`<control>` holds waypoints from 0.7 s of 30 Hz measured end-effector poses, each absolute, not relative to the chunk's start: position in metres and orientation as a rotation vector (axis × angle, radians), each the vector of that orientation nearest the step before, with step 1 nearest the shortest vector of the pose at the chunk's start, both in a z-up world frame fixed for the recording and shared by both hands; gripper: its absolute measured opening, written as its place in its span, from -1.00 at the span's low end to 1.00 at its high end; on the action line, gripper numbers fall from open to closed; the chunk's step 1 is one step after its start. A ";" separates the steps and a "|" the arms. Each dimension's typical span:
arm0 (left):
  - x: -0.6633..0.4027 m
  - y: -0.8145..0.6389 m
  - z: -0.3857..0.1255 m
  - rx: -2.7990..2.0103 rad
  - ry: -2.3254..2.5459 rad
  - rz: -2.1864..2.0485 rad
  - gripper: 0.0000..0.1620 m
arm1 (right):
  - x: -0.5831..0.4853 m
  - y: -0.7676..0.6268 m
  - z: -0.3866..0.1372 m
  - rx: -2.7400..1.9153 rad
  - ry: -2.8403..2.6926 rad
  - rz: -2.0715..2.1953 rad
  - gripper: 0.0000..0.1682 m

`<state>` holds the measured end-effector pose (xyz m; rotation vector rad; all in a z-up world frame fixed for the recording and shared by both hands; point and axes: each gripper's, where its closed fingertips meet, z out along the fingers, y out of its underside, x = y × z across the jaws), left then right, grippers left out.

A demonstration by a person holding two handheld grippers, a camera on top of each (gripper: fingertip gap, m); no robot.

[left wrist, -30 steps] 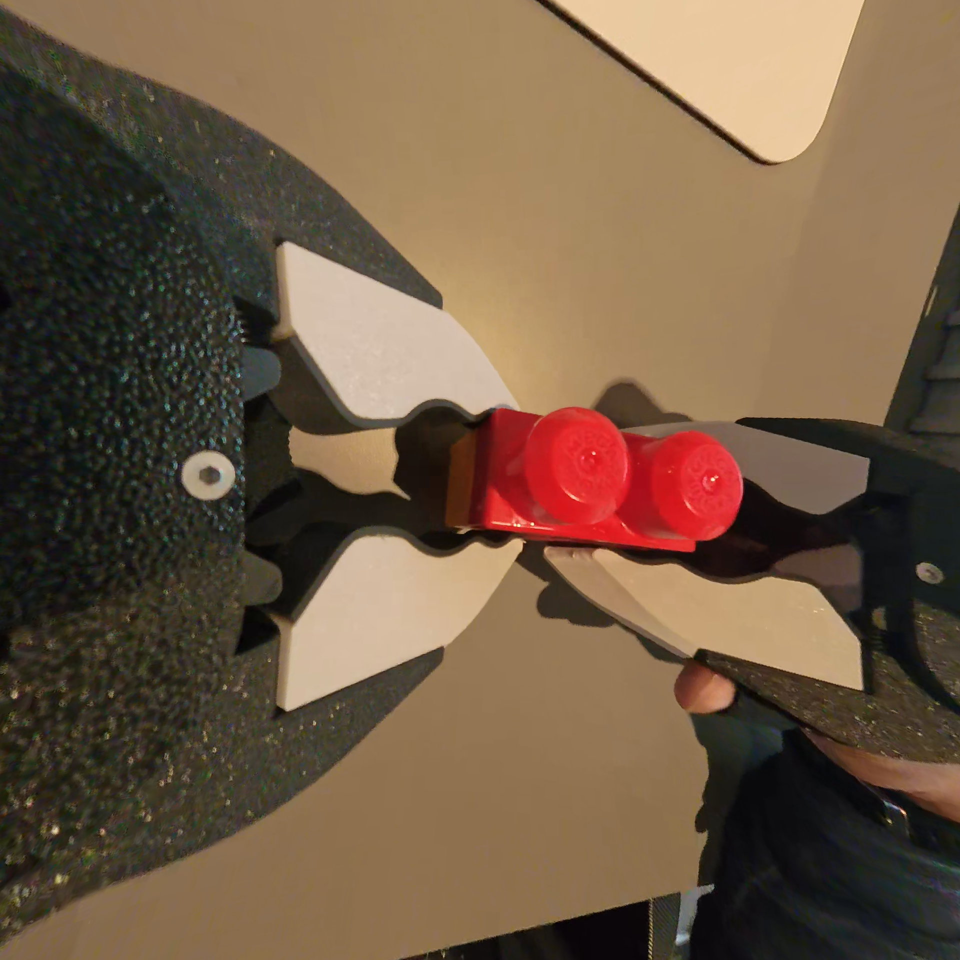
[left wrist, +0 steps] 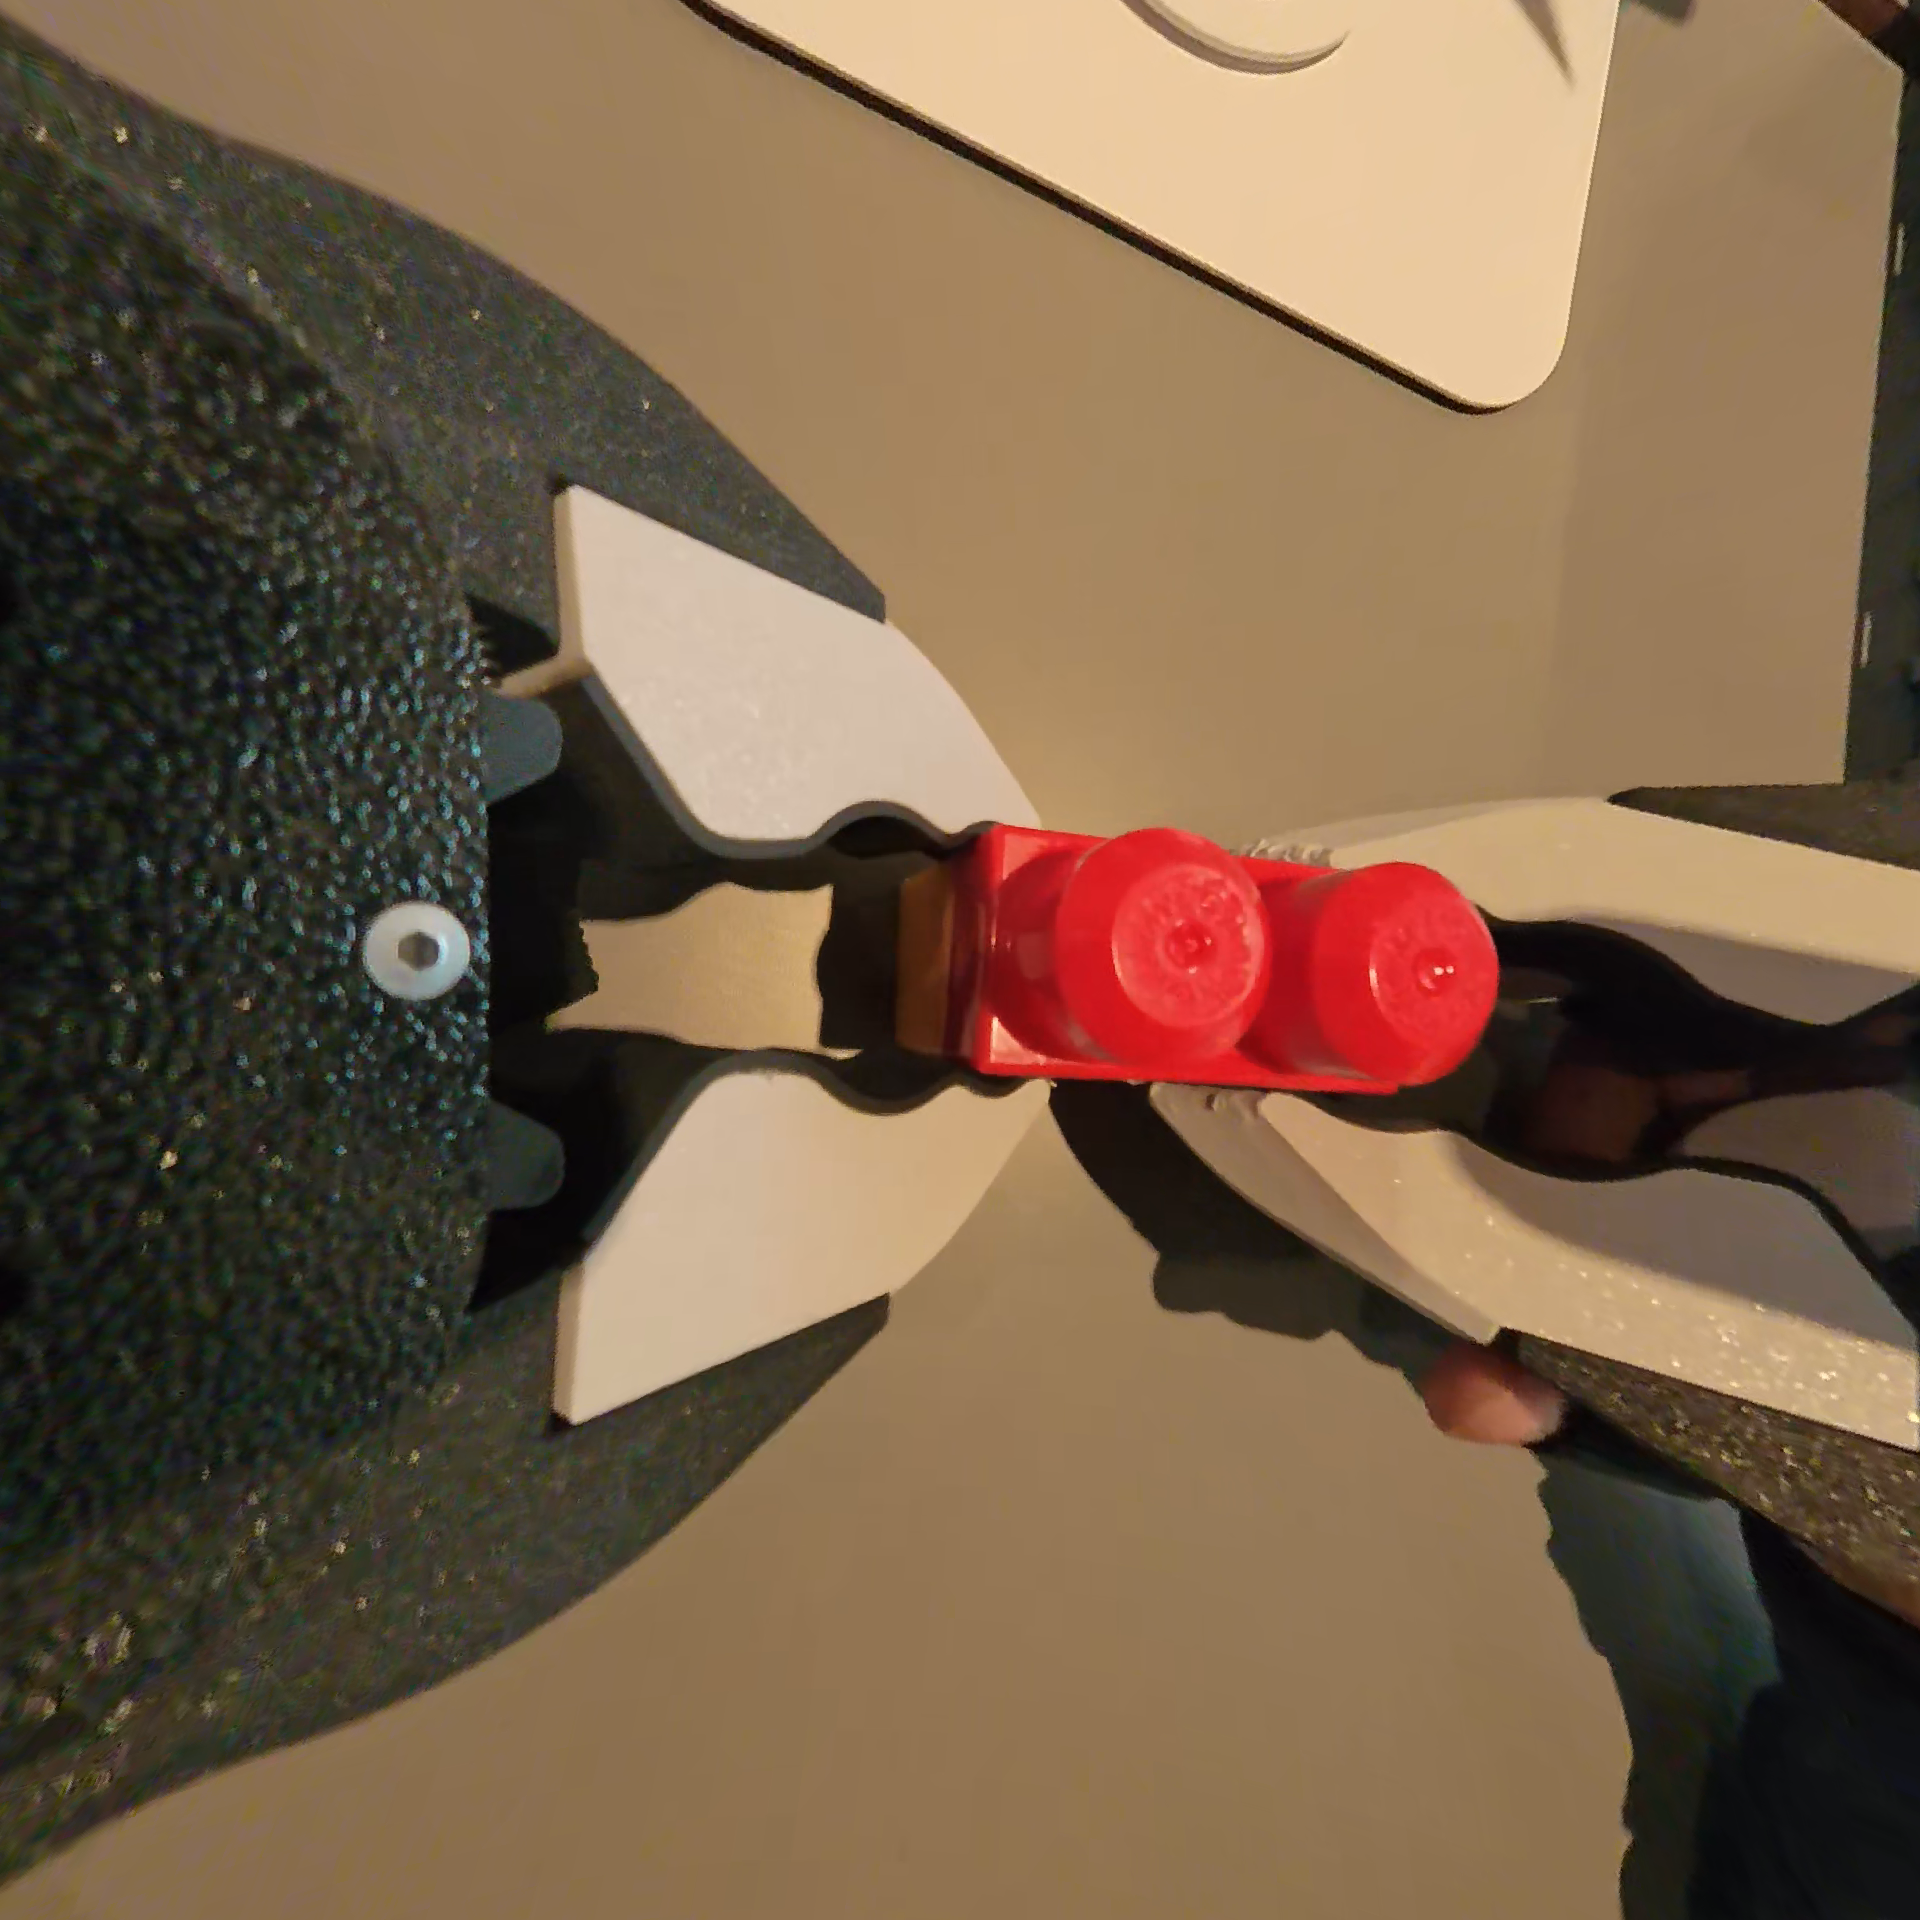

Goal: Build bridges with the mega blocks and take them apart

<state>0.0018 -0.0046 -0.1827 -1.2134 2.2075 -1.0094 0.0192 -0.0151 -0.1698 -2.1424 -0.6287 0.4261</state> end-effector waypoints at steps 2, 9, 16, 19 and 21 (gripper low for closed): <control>0.001 -0.004 -0.183 -1.214 2.207 -1.015 -0.55 | 0.019 -0.014 -0.170 -2.144 -0.617 0.422 -0.55; 0.000 -0.004 -0.183 -1.203 2.228 -1.027 -0.55 | 0.018 -0.014 -0.170 -2.147 -0.595 0.396 -0.55; -0.001 -0.004 -0.183 -1.189 2.240 -1.030 -0.55 | 0.017 -0.014 -0.171 -2.156 -0.565 0.391 -0.54; -0.001 -0.004 -0.183 -1.188 2.238 -1.035 -0.55 | 0.017 -0.014 -0.171 -2.162 -0.548 0.397 -0.54; -0.001 -0.004 -0.182 -1.189 2.241 -1.034 -0.55 | 0.016 -0.014 -0.171 -2.159 -0.555 0.393 -0.54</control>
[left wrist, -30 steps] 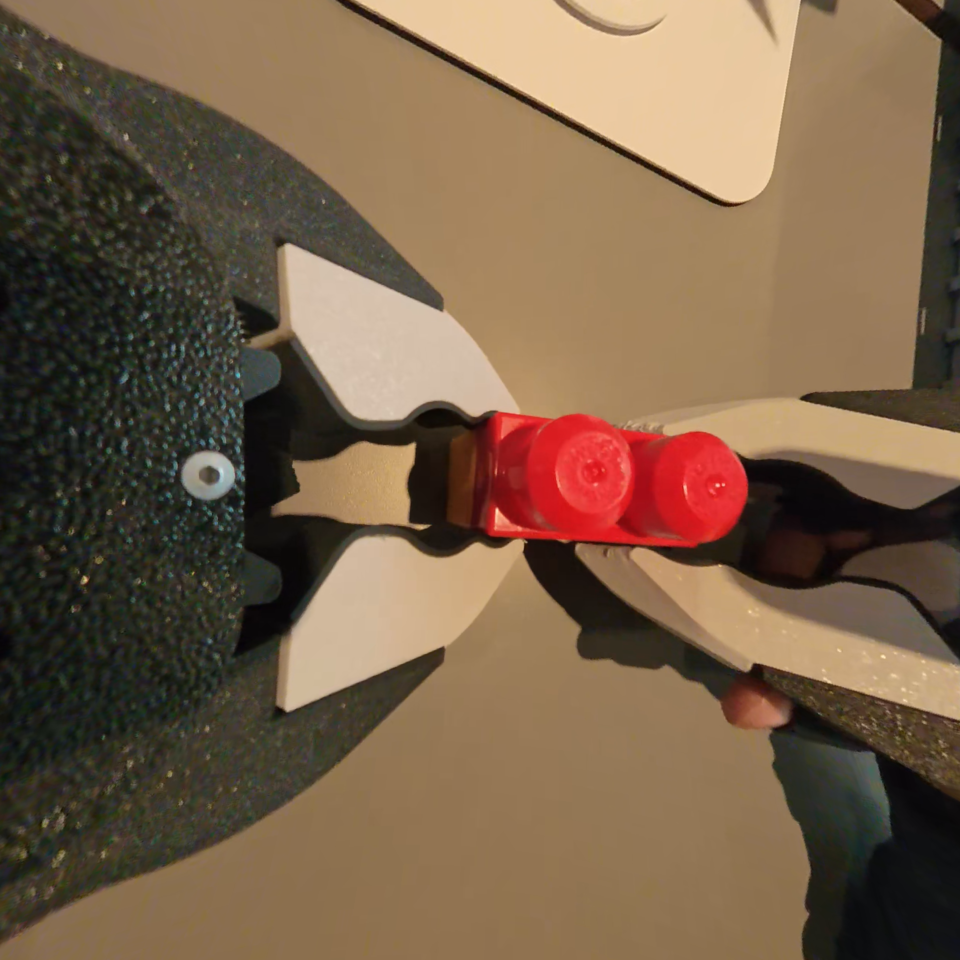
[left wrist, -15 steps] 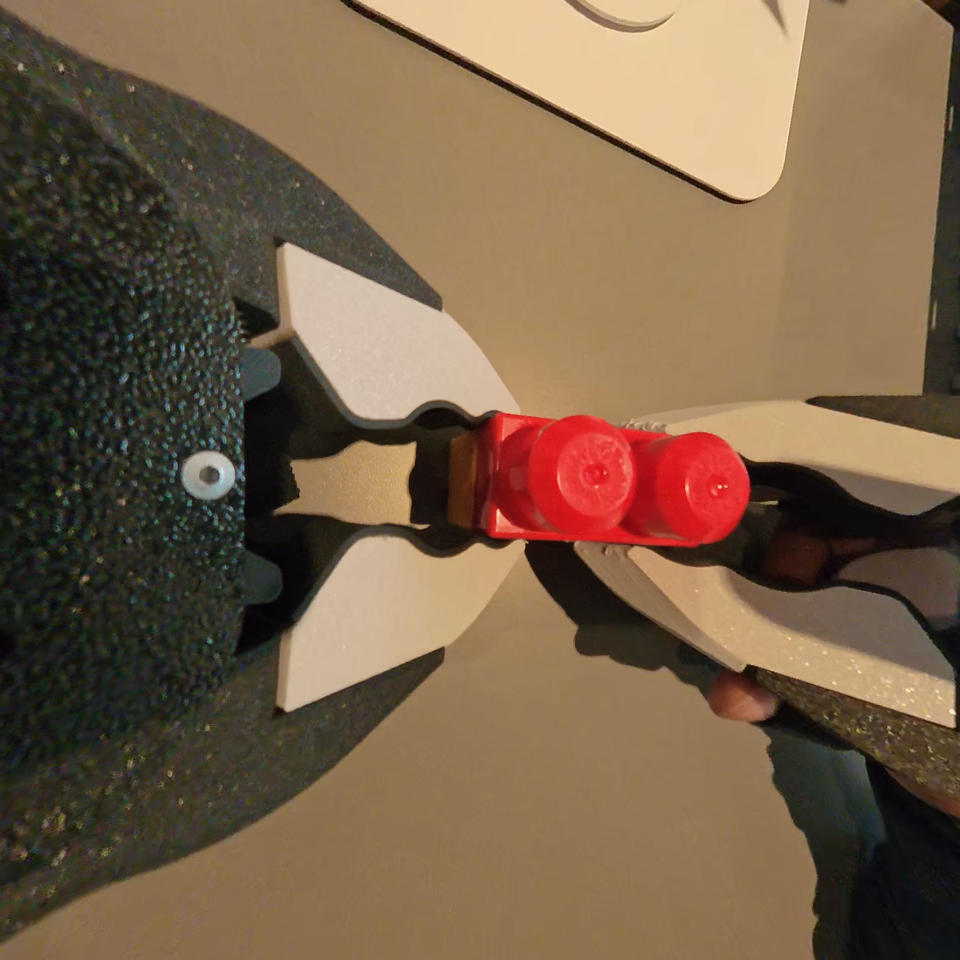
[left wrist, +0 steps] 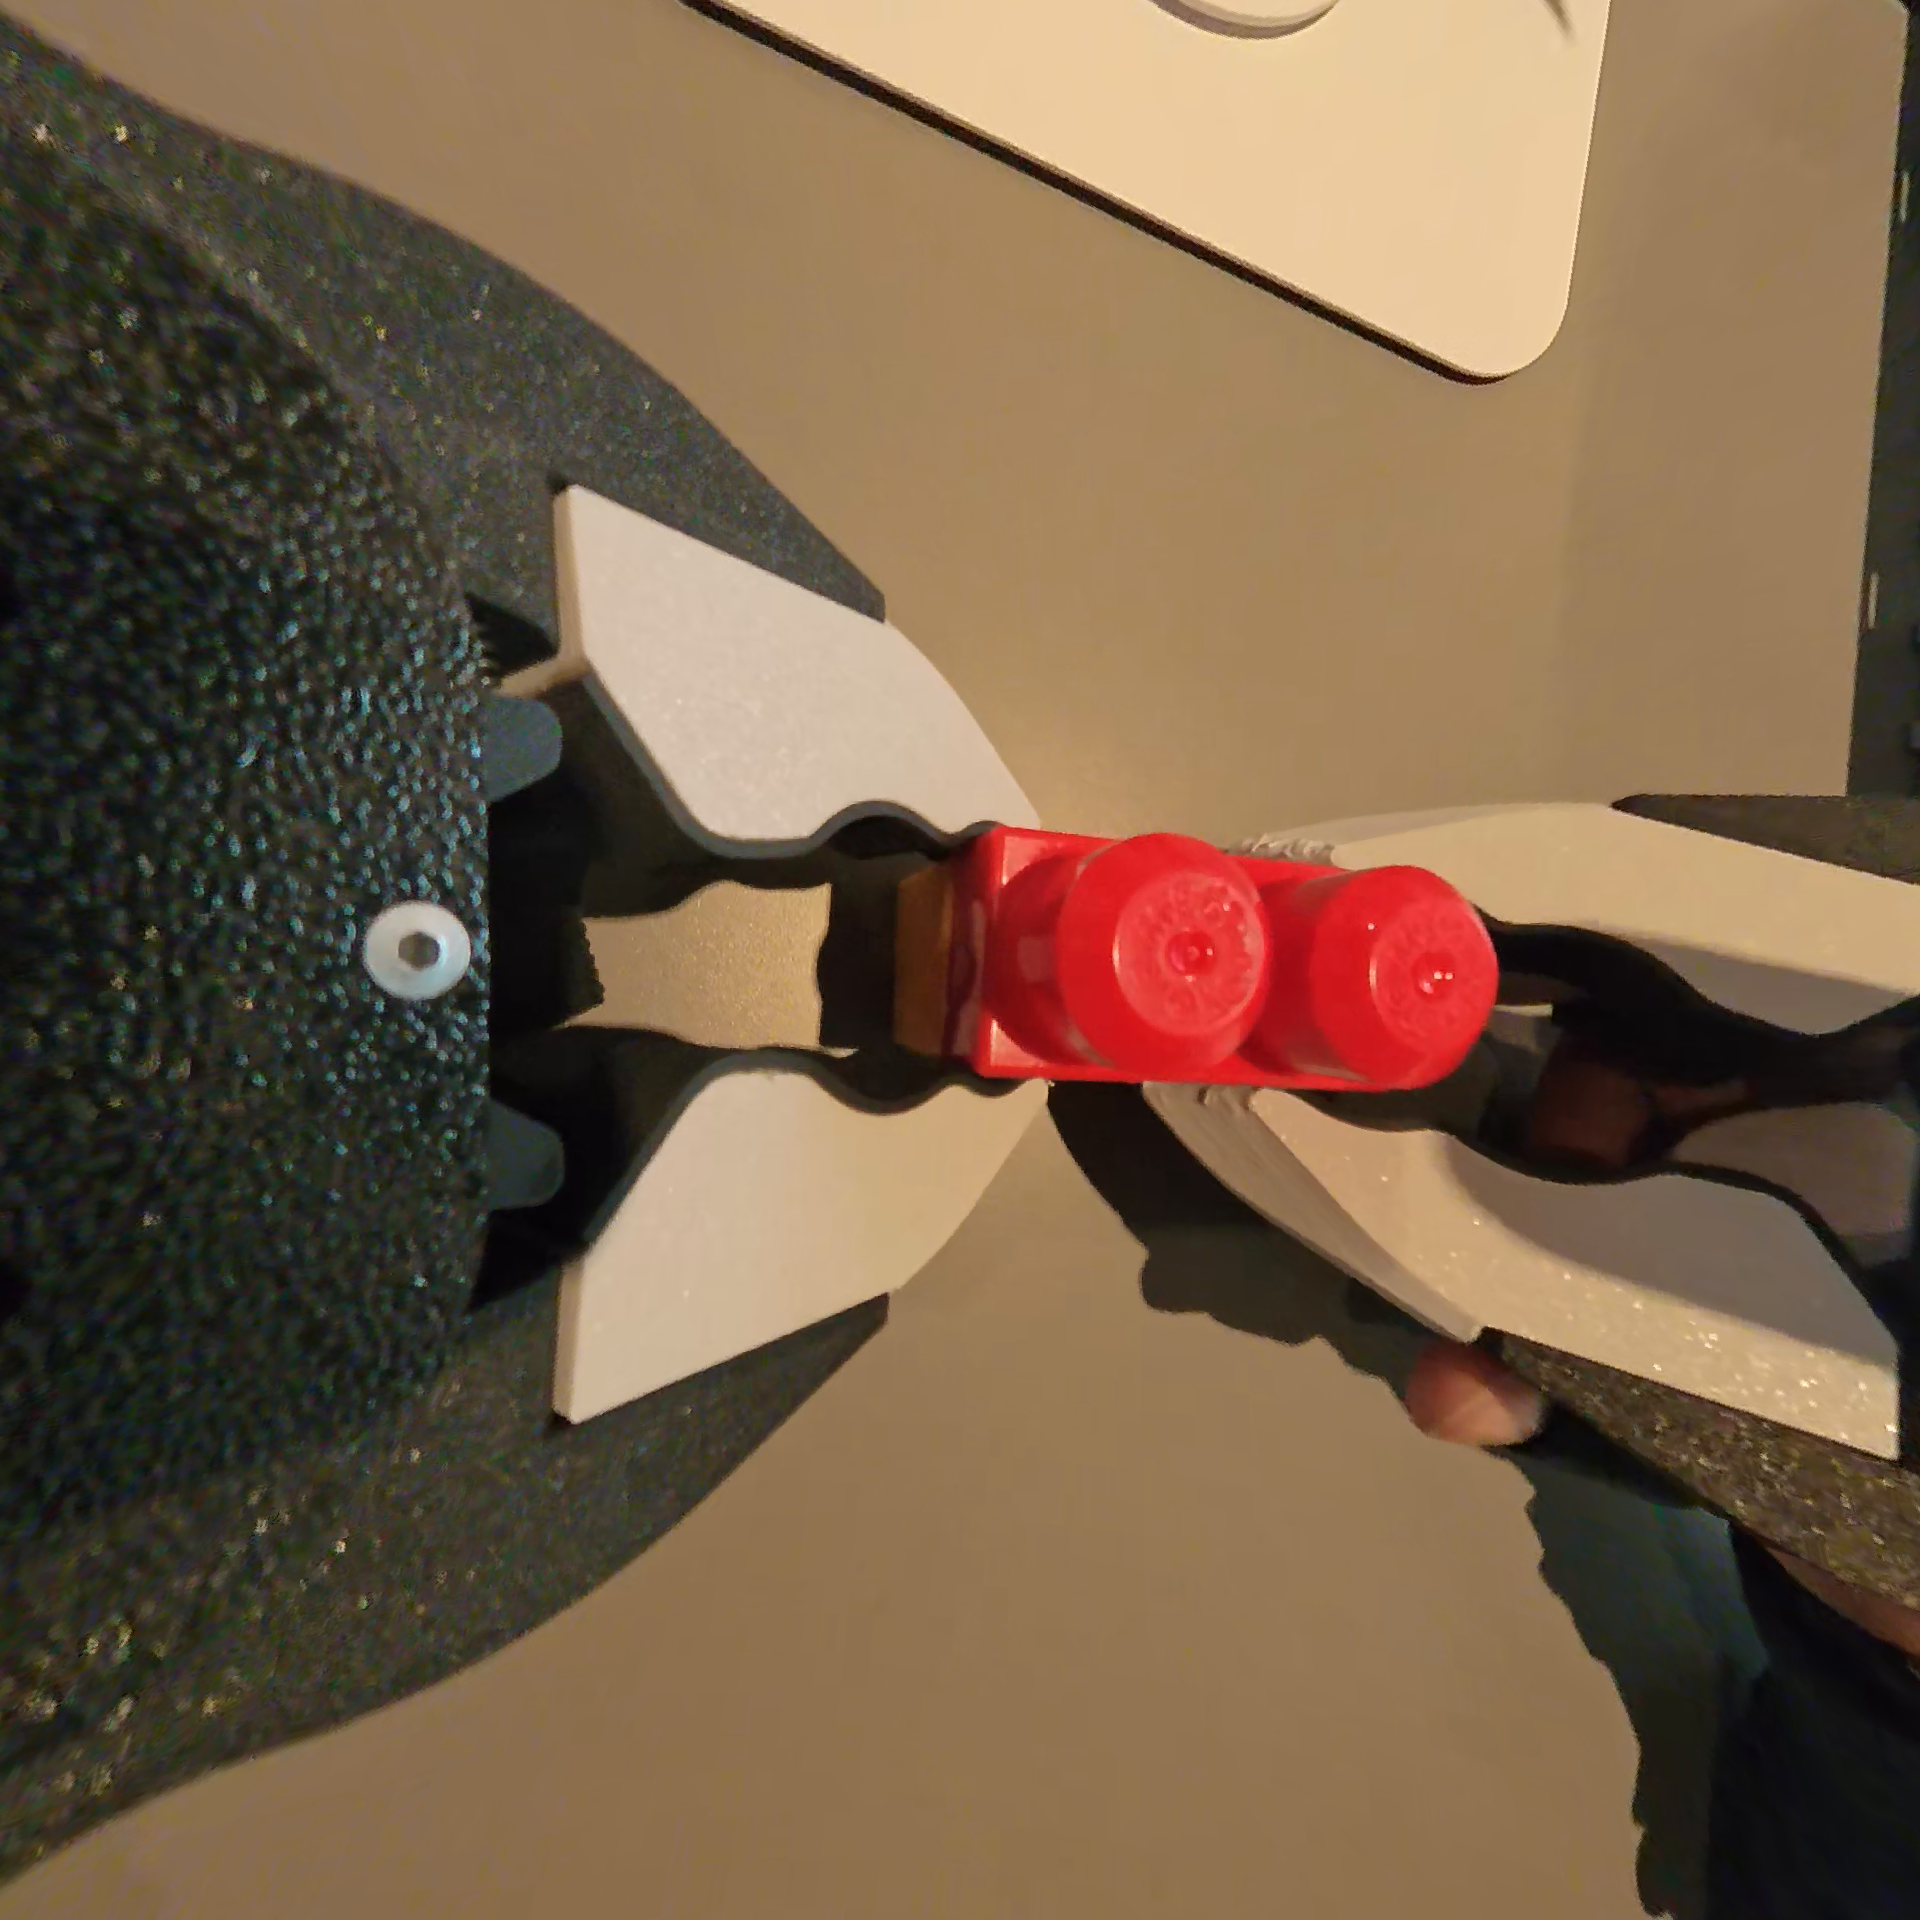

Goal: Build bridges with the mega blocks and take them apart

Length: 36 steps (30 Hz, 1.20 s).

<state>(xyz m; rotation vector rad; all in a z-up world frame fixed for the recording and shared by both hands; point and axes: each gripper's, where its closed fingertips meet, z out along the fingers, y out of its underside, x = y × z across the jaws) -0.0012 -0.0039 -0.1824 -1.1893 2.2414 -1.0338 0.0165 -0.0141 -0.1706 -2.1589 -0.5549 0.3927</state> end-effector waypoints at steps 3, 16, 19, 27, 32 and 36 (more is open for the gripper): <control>-0.001 -0.005 -0.182 -1.195 2.238 -1.049 -0.55 | 0.016 -0.014 -0.171 -2.155 -0.567 0.396 -0.54; -0.020 0.006 -0.167 -1.121 2.211 -1.160 -0.45 | 0.009 -0.025 -0.155 -2.040 -0.653 0.516 -0.28; -0.020 0.008 -0.139 -1.043 2.085 -1.289 -0.46 | 0.009 -0.024 -0.140 -1.947 -0.633 0.559 -0.35; -0.008 -0.003 -0.121 -0.886 1.976 -1.314 -0.69 | 0.011 -0.016 -0.122 -1.809 -0.584 0.534 -0.64; -0.003 0.000 -0.135 -0.937 2.006 -1.262 -0.61 | 0.008 -0.013 -0.130 -1.840 -0.600 0.506 -0.66; -0.003 0.000 -0.138 -0.979 1.992 -1.314 -0.66 | 0.008 -0.012 -0.132 -1.879 -0.576 0.522 -0.65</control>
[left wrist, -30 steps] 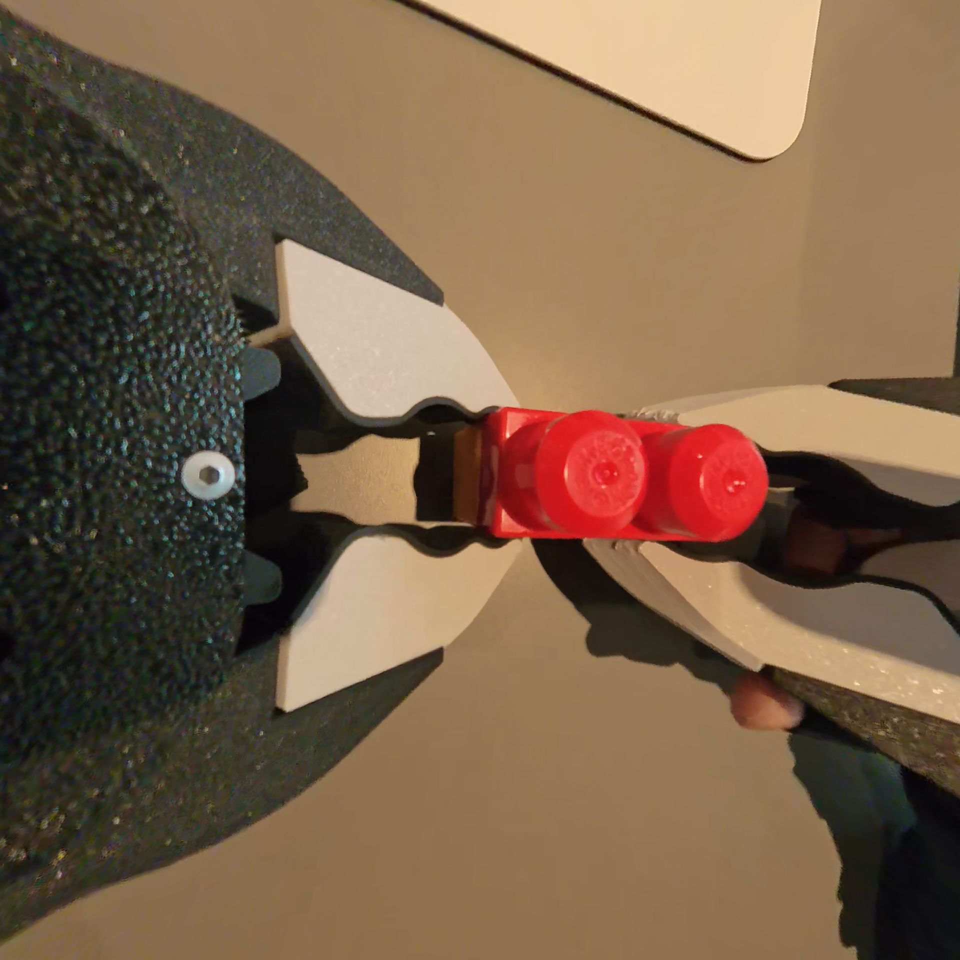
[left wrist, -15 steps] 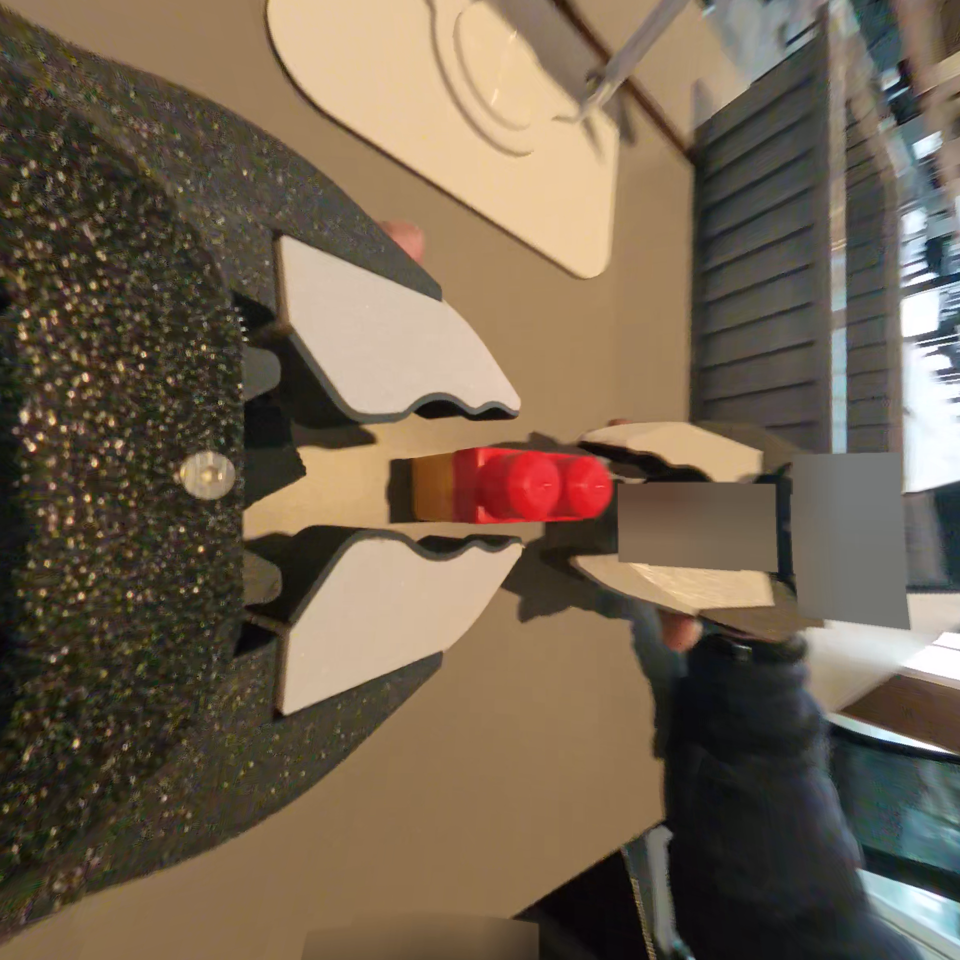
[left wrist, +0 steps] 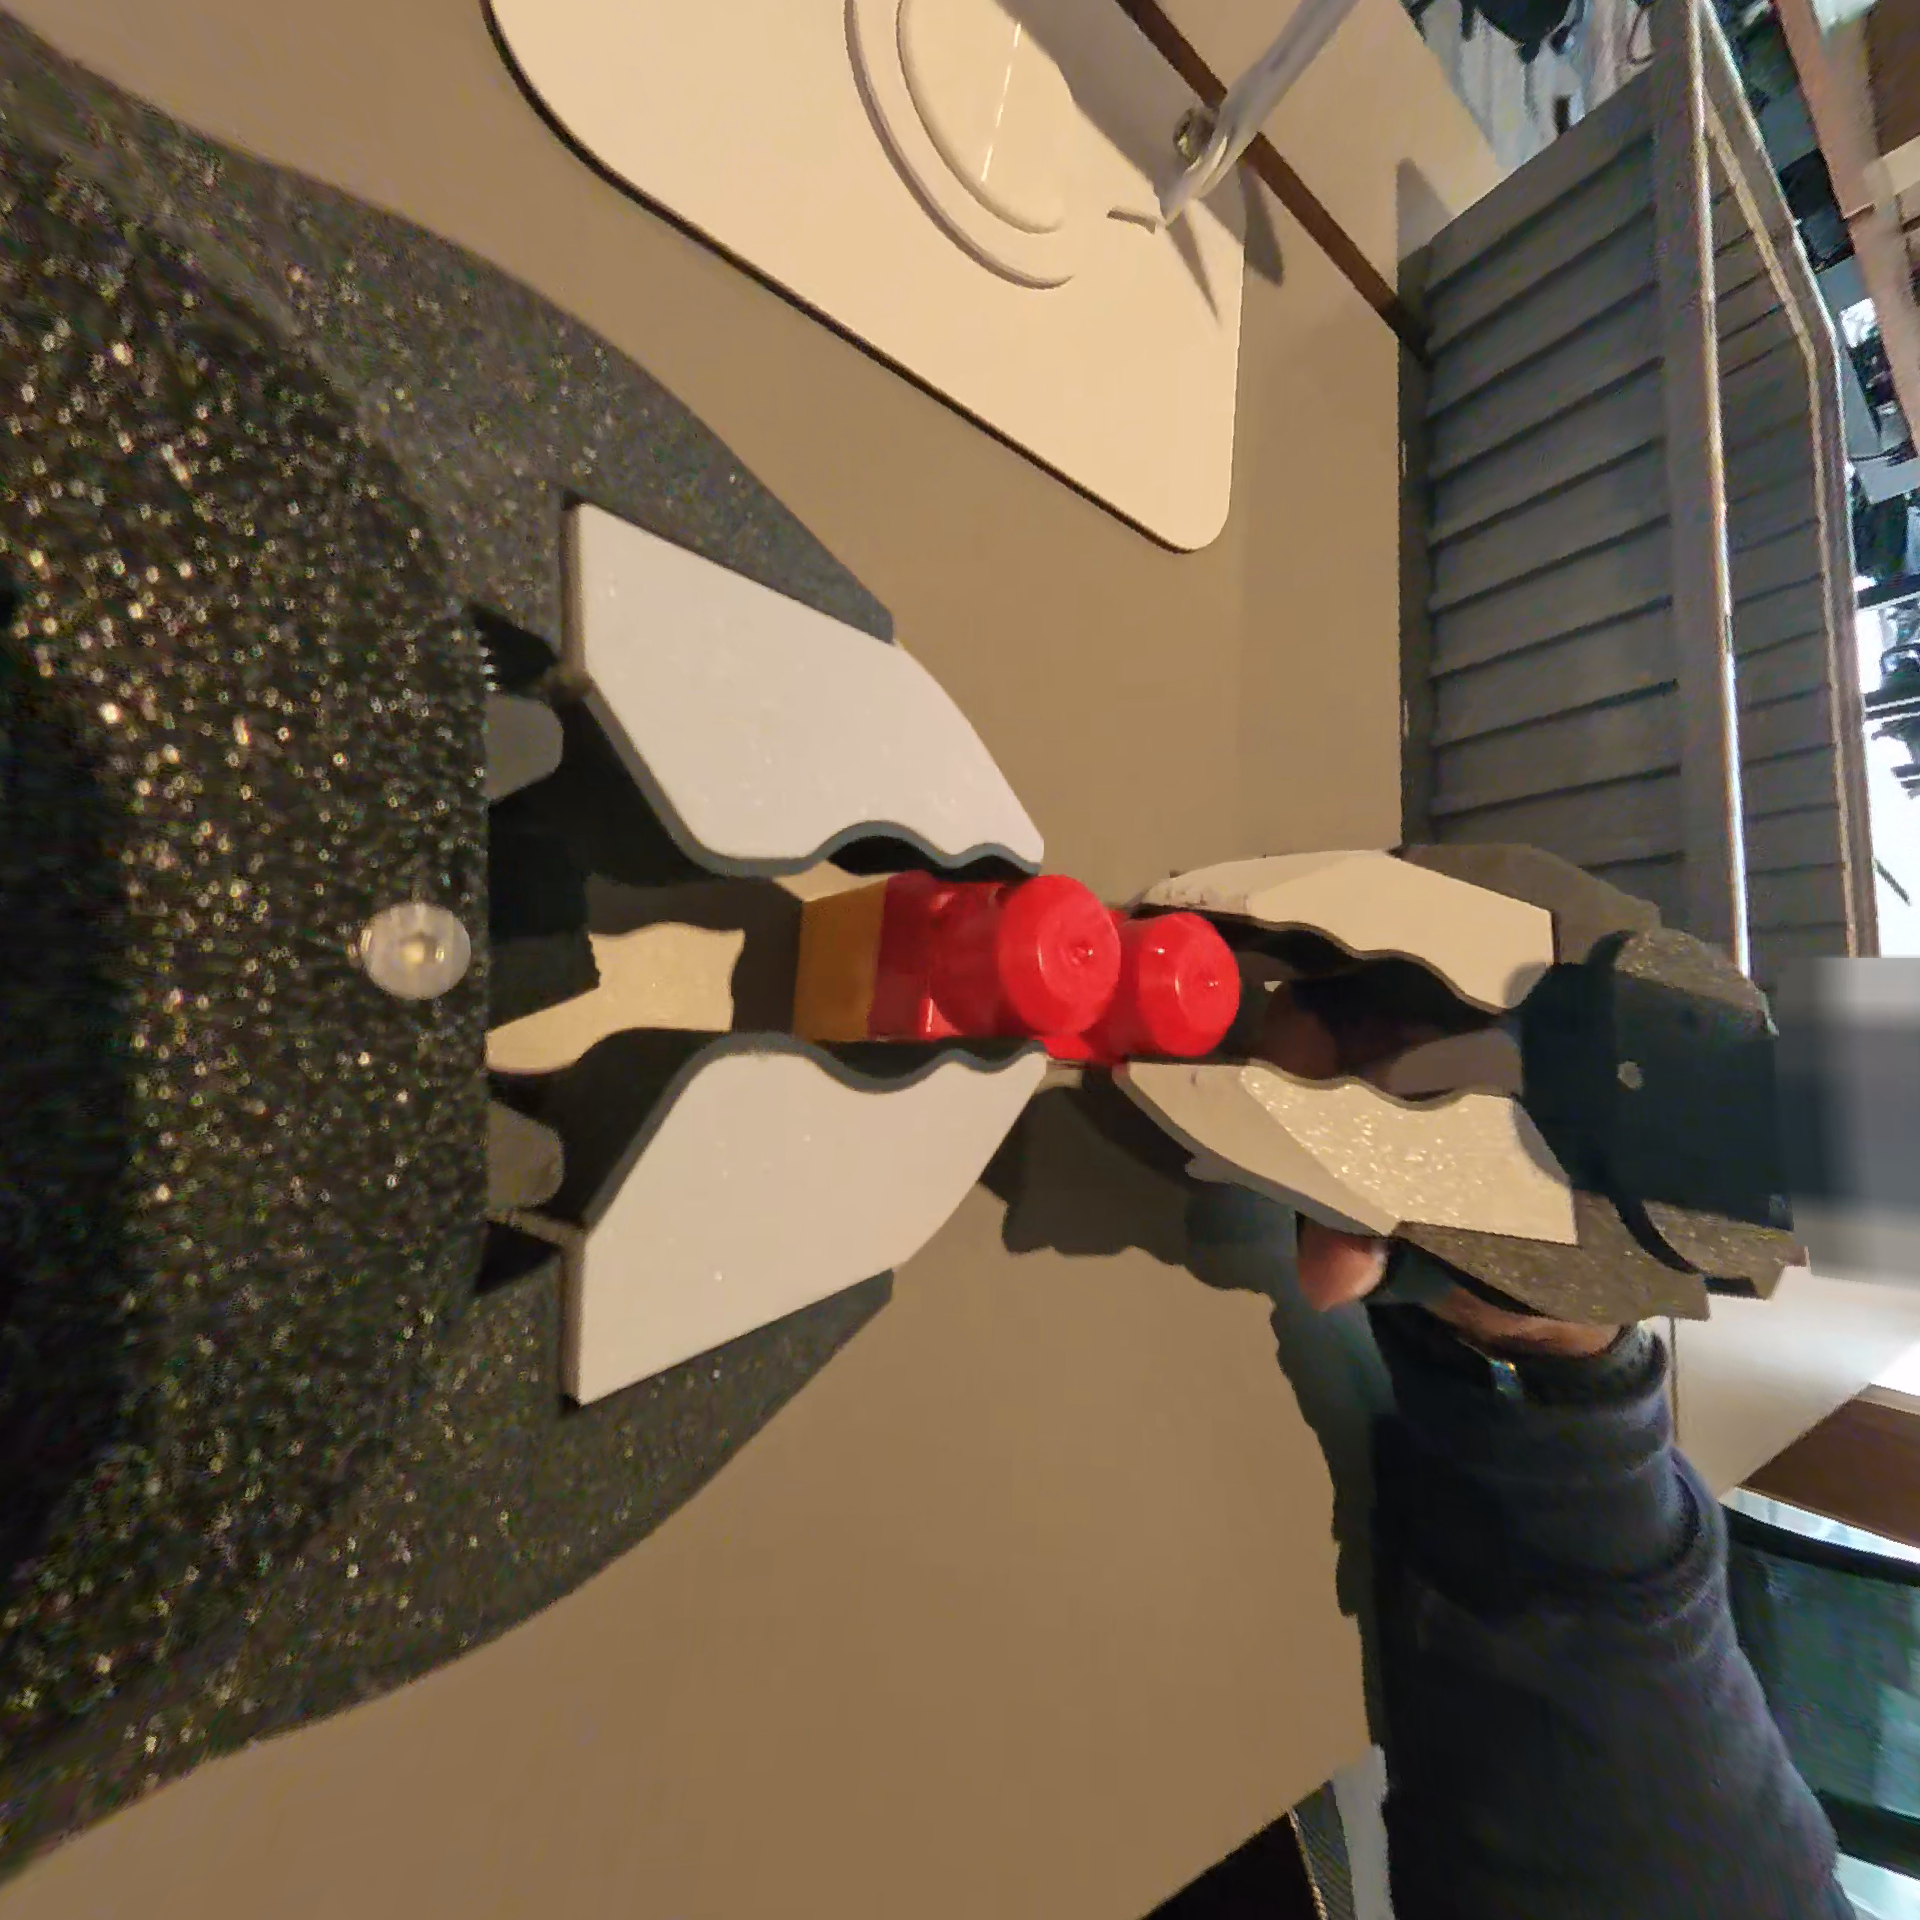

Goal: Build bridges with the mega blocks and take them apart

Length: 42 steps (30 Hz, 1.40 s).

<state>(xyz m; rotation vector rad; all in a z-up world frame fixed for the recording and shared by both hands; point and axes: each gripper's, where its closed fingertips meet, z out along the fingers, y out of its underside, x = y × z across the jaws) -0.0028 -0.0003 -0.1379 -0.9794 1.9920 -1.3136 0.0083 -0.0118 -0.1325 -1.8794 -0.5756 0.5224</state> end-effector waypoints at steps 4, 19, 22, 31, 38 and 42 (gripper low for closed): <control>-0.003 0.000 -0.139 -1.023 2.000 -1.340 -0.66 | 0.008 -0.012 -0.134 -1.912 -0.555 0.535 -0.64; -0.004 -0.001 -0.141 -1.058 2.023 -1.389 -0.66 | 0.007 -0.011 -0.137 -1.943 -0.532 0.567 -0.62; -0.004 -0.001 -0.140 -1.046 2.005 -1.366 -0.66 | 0.007 -0.012 -0.136 -1.929 -0.527 0.577 -0.63; -0.006 -0.005 -0.139 -1.050 2.008 -1.378 -0.67 | 0.017 -0.025 -0.143 -1.983 -0.583 0.578 -0.42; -0.005 -0.005 -0.139 -1.058 2.012 -1.384 -0.66 | 0.012 -0.024 -0.166 -2.109 -0.660 0.432 -0.30; -0.006 -0.006 -0.139 -1.064 2.016 -1.394 -0.65 | 0.008 -0.020 -0.175 -2.135 -0.717 0.313 -0.56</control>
